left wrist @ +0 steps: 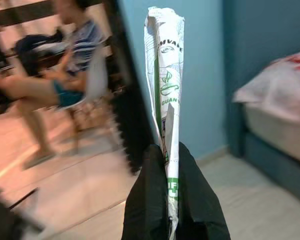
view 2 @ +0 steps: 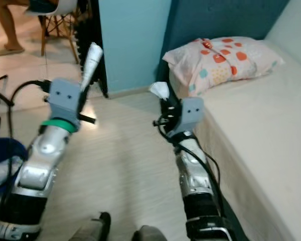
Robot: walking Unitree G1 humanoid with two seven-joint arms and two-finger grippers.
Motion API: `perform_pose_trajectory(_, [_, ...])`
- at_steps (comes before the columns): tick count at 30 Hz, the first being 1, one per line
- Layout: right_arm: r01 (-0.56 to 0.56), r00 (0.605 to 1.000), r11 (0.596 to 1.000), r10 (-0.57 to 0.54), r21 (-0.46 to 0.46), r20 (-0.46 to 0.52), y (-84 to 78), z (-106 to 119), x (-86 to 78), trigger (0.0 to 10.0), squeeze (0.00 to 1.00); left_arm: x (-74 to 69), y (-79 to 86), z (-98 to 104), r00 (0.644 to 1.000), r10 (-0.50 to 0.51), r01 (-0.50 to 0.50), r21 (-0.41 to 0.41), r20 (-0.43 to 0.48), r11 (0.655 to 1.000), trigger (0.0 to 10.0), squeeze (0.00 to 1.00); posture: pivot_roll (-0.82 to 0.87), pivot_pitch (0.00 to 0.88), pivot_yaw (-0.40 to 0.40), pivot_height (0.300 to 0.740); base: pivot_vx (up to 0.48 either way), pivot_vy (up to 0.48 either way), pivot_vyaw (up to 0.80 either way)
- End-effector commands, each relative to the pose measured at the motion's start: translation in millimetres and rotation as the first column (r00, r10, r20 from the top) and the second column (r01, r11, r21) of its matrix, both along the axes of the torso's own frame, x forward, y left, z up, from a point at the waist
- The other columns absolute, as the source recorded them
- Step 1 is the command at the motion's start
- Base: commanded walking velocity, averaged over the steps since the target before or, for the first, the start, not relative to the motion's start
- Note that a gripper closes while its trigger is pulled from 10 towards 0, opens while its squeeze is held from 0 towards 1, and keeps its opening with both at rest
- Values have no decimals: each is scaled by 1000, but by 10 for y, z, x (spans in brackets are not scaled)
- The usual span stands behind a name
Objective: Clean up the room
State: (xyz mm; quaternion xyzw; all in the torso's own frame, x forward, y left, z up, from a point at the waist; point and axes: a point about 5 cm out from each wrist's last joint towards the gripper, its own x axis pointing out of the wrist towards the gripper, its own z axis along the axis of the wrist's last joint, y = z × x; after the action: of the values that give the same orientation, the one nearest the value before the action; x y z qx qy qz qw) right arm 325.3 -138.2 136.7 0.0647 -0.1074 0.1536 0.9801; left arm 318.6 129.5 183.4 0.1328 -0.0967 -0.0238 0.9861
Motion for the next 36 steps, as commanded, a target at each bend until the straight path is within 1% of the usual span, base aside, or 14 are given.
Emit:
perform_pose_trajectory(1, [13, 1000, 1000, -13, -8, -25, -34, -63, -13, 10000, 0, -8, -16, -92, 999, 3, -3, 11, -33, 1000, 10000, 0, -11, 0, -15, 740, 0, 0, 731])
perform_pose_trajectory(3, [16, 999, 1000, -16, -9, -29, -24, -64, -8, 10000, 0, -5, -2, -106, 999, 14, -14, 21, -34, 1000, 10000, 0, -12, 0, -15, 740, 157, 0, 619])
perform_pose_trajectory(8, [7, 999, 1000, -7, -2, -32, 14, -67, -17, 10000, 0, 5, 18, -132, 999, 35, -33, 29, -42, 999, 10000, 0, -13, 0, -15, 740, 458, 0, 0])
perform_pose_trajectory(9, [1, 999, 999, -3, -36, -46, 21, -96, -16, 10000, 0, 6, 19, -133, 998, 35, -34, 28, -42, 999, 10000, 0, -13, 0, -16, 740, 458, 0, 0])
perform_pose_trajectory(12, [-7, 999, 998, 5, -55, -45, 25, -110, -20, 10000, 0, 5, 16, -132, 998, 35, -34, 28, -42, 999, 10000, 0, -13, 0, -16, 740, 458, 0, 392])
perform_pose_trajectory(13, [-6, 999, 997, 2, -80, -47, 18, -120, -18, 10000, 0, 5, 15, -132, 998, 36, -35, 28, -41, 999, 10000, 0, -13, 0, -17, 740, 458, 0, 756])
perform_pose_trajectory(19, [-7, 1000, 998, 6, -58, -28, 6, -87, -15, 10000, 0, -1, 16, -135, 998, 39, -38, 32, -39, 999, 10000, 0, -10, 0, -17, 740, 458, 0, 740])
perform_pose_trajectory(20, [-9, 1000, 999, 8, -40, -23, 8, -76, -17, 10000, 0, -1, 16, -135, 998, 40, -39, 32, -39, 999, 10000, 0, -10, 0, -17, 740, 458, 0, 0])
perform_pose_trajectory(23, [-9, 1000, 999, 9, -30, -22, 11, -70, -18, 10000, 0, -2, 17, -135, 998, 41, -40, 31, -39, 999, 10000, 0, -10, 0, -17, 740, 458, 0, 0])
perform_pose_trajectory(26, [-14, 1000, 1000, 14, -11, -17, 26, -57, -24, 10000, 0, -4, 10, -131, 999, 37, -36, 27, -35, 999, 10000, 0, -11, 0, -16, 740, 0, 0, 0])
perform_pose_trajectory(36, [-19, 1000, 1000, 19, 2, -12, 31, -47, -26, 10000, 0, -17, -45, -94, 1000, 1, -1, 16, -11, 1000, 10000, 0, -11, 0, -11, 740, 0, 0, 0])
